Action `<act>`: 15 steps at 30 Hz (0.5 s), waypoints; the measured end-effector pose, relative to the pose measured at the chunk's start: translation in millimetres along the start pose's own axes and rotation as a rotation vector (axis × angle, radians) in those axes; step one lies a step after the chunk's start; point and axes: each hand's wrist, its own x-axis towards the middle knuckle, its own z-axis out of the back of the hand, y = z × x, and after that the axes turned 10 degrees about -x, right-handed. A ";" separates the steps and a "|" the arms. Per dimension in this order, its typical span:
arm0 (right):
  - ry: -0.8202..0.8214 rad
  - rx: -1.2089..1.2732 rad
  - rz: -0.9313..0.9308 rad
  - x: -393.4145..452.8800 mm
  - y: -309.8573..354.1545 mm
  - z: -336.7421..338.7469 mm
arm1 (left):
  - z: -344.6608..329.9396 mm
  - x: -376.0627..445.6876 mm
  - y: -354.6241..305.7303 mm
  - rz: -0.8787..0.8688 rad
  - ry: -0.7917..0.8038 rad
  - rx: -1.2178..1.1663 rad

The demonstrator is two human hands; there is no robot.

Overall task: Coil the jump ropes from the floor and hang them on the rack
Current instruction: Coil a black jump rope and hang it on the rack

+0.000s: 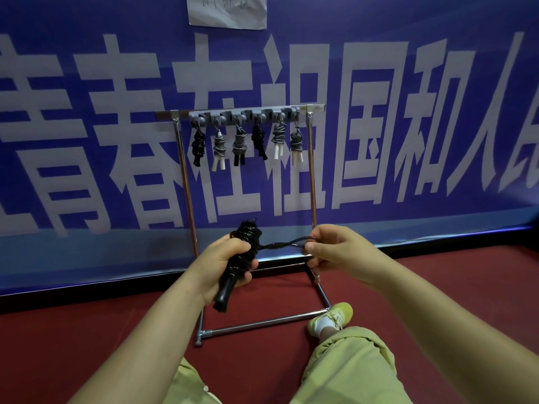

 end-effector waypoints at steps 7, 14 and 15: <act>0.013 0.187 0.176 -9.0 20.3 -10.5 | -3.6 -0.1 4.9 -0.012 0.034 0.190; 0.127 0.610 0.246 -6.8 39.4 -17.5 | -17.4 -12.5 -6.8 -0.137 0.080 0.426; 0.127 0.638 0.254 -8.8 41.1 -16.6 | -16.9 -14.6 -9.4 -0.142 0.078 0.408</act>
